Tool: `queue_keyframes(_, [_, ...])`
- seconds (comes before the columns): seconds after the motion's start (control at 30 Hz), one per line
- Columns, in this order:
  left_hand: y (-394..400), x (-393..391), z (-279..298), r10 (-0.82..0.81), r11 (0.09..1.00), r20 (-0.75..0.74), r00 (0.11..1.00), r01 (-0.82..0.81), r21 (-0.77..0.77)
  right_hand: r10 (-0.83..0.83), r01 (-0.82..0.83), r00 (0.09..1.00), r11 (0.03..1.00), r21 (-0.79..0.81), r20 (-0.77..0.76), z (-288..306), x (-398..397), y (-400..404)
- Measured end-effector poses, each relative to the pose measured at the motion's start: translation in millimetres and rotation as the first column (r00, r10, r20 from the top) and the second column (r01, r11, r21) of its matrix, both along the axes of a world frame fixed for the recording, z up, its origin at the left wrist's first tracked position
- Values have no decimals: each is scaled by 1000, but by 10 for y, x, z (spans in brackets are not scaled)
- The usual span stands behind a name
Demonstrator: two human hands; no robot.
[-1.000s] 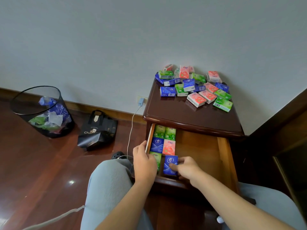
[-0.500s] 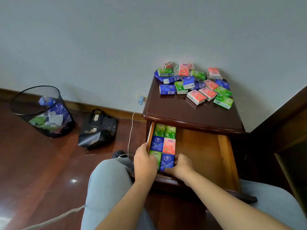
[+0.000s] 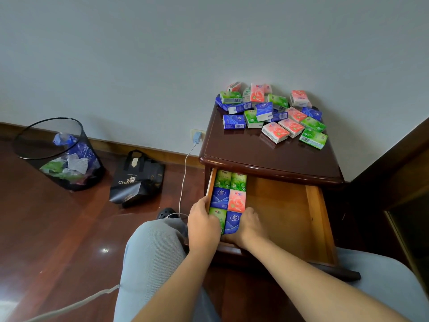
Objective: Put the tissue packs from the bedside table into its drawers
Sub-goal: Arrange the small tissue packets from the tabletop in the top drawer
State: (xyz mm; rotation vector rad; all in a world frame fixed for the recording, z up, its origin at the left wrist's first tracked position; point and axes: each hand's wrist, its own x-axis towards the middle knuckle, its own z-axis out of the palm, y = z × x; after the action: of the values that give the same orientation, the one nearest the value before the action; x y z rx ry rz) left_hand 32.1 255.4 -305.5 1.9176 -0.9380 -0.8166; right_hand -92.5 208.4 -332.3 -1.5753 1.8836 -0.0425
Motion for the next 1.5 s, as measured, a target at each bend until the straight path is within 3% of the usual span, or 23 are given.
queue_keyframes(0.37, [-40,-9,34,-91,996,-1,996,91,-18,67,-70,987,997,-17,-144,182,-75,-93])
queue_keyframes(0.47, [-148,-8,113,-137,988,141,981,145,-45,66,-104,990,934,-341,-122,423,-214,-289])
queue_keyframes(0.53, [-269,-21,180,-157,978,294,943,189,-84,118,-128,991,797,-590,-56,628,-341,-504])
queue_keyframes(0.6, [-419,-60,281,-171,962,399,901,240,-128,178,-180,981,686,-705,-77,810,-471,-768])
queue_keyframes(0.67, [-603,-112,402,-183,946,477,860,286,-151,194,-228,972,675,-701,-130,915,-590,-1037])
queue_keyframes(0.77, [-916,-168,554,-196,928,560,805,337,-160,146,-209,977,777,-593,-153,916,-765,-1366])
queue_keyframes(0.87, [-1217,-170,622,-244,918,609,755,382,-105,73,-156,983,808,-568,-167,791,-944,-1602])
queue_keyframes(1.03, [-1701,-104,500,-373,914,619,692,387,118,18,-112,988,774,-623,-155,667,-1032,-1930])
queue_keyframes(1.2, [-2124,-219,289,-374,925,624,686,224,308,3,-145,979,704,-695,-202,622,-996,-1983])
queue_keyframes(1.37, [-2408,-182,259,-292,956,733,615,206,208,-66,-83,986,616,-784,-156,591,-962,-1930])
queue_keyframes(1.5, [-2482,-168,254,-193,978,738,647,190,90,-88,-27,991,607,-795,-102,558,-952,-1937])
